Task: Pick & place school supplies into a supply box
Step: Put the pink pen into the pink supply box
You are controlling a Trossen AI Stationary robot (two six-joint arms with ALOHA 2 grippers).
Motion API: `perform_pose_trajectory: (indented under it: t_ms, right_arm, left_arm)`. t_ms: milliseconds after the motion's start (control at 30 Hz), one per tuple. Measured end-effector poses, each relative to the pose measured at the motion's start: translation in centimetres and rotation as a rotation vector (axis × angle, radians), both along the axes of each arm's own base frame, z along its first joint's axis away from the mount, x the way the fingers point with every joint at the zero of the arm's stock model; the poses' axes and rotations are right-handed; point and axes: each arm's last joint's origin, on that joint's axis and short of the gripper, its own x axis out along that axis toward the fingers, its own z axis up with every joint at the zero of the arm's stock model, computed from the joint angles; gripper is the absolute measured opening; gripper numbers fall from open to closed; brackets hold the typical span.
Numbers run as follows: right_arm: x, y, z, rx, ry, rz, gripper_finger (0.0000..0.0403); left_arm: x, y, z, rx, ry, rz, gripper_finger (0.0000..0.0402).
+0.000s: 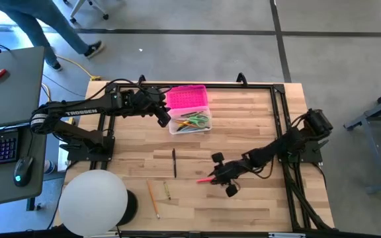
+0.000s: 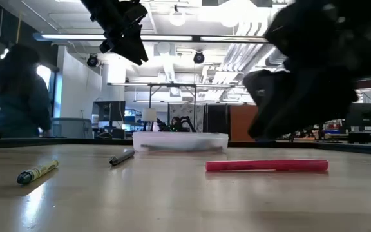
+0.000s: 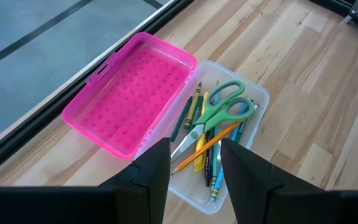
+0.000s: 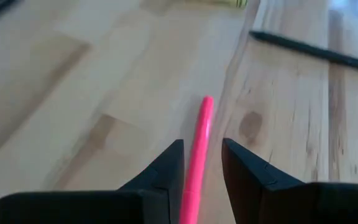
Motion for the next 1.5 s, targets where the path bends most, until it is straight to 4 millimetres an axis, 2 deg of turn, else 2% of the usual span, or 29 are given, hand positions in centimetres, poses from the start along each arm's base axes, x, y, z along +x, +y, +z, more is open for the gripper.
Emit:
perform_pose_trajectory:
  t_ms: [100, 200, 367, 533, 700, 833, 967, 1133, 1200, 1367, 1500]
  right_arm:
    - [-1.3, -0.2, -1.3, 0.017, -0.061, -0.006, 0.0087]
    - [-2.5, -0.7, -2.8, -0.008, -0.042, -0.041, 0.0087]
    - [-3.2, -1.1, -4.0, 0.025, -0.019, -0.06, 0.0087]
    - [-3.1, -1.0, -5.3, 0.022, -0.009, -0.042, 0.0087]
    - [-2.9, -1.0, -5.2, -0.034, -0.062, -0.009, 0.0087]
    - [-2.8, -1.7, -5.5, 0.008, -0.014, -0.002, 0.0087]
    - [-3.0, -2.1, -6.8, 0.049, 0.047, -0.017, 0.0087]
    - [-2.6, -2.1, -8.0, 0.037, -0.009, -0.009, 0.0085]
    - [-2.5, -2.0, -8.2, 0.036, -0.037, 0.003, 0.0075]
    - [-2.4, -2.0, -8.3, 0.02, -0.065, 0.029, 0.0019]
    - [-2.0, -2.2, -8.0, 0.035, -0.1, 0.033, 0.0029]
  left_arm:
    - [0.0, 0.0, 0.0, 0.0, 0.0, 0.0, 0.0175]
    - [0.0, 0.0, 0.0, 0.002, -0.005, 0.001, 0.0175]
    - [0.1, 0.0, 0.1, 0.004, -0.011, 0.001, 0.0175]
    - [0.1, 0.1, 0.2, 0.02, -0.018, 0.017, 0.0175]
    - [0.1, 0.2, 0.2, 0.038, -0.013, 0.04, 0.0175]
    - [0.1, 0.2, 0.2, 0.039, -0.013, 0.041, 0.0175]
    - [0.1, 0.2, 0.2, 0.039, -0.013, 0.041, 0.0175]
    - [0.0, 0.2, 0.2, 0.044, -0.01, 0.039, 0.0175]
    - [0.0, 0.2, 0.2, 0.051, -0.005, 0.033, 0.0175]
    - [0.0, 0.2, 0.2, 0.057, 0.0, 0.026, 0.0175]
    - [0.1, 0.2, 0.2, 0.057, 0.0, 0.026, 0.0175]
